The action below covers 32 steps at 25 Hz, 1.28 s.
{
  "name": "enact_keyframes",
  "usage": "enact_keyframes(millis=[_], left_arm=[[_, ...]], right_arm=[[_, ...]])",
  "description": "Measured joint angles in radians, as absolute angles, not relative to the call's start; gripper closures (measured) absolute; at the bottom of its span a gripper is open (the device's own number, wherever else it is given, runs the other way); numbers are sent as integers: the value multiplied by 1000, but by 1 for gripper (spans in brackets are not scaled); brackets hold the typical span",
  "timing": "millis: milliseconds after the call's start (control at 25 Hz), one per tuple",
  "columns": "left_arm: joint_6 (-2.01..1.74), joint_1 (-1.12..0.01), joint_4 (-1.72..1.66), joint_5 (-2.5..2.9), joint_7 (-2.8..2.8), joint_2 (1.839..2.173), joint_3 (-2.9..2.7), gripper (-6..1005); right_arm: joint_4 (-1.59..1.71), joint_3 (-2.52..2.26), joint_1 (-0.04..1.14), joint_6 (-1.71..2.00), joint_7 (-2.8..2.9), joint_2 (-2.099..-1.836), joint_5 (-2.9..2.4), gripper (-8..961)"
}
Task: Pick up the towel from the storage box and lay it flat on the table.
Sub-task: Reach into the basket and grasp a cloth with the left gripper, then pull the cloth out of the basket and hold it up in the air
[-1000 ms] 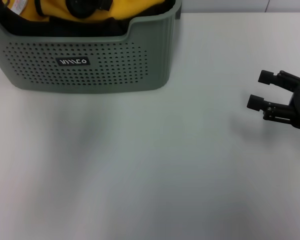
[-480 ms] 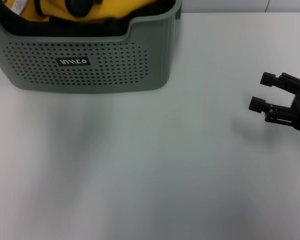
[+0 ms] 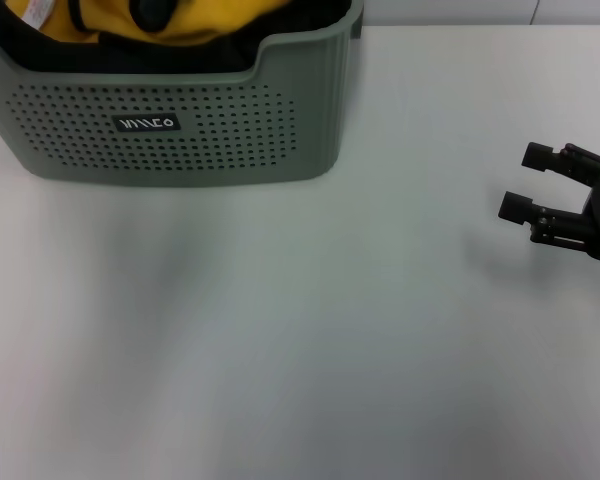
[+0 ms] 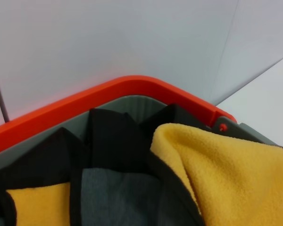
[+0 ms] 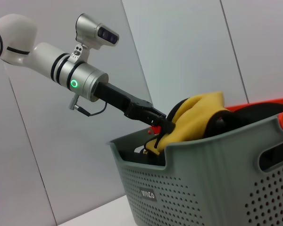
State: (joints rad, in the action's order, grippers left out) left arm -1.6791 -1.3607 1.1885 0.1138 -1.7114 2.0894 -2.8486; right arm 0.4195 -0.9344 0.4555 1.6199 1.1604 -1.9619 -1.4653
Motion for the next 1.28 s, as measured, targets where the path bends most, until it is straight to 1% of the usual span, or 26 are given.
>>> enact_keyframes(millis=[160, 560, 840, 1000, 1120, 1280], left_arm=[[-1679, -1360, 1190, 107, -1711, 2088, -2849, 830], [-1767, -1344, 1206, -1, -1719, 2059, -2849, 948], [-1895, -1332, 1260, -147, -1729, 2051, -2848, 949], [-2028, -1312, 1282, -343, -1764, 2036, -2849, 950], [-2039, -1307, 1280, -404, -1796, 2029, -2849, 951], [-2041, -1309, 1272, -441, -1816, 2010, -2850, 952]], right_arm=[[417, -934, 456, 1620, 1158, -1962, -1464, 68], [417, -930, 450, 1625, 1140, -1962, -1460, 68], [422, -881, 436, 1659, 1122, -1962, -1459, 68], [425, -831, 434, 1709, 1101, -1961, -1459, 68], [426, -808, 434, 1740, 1094, -1956, -1459, 68], [427, -804, 433, 1767, 1079, -1953, -1454, 68]])
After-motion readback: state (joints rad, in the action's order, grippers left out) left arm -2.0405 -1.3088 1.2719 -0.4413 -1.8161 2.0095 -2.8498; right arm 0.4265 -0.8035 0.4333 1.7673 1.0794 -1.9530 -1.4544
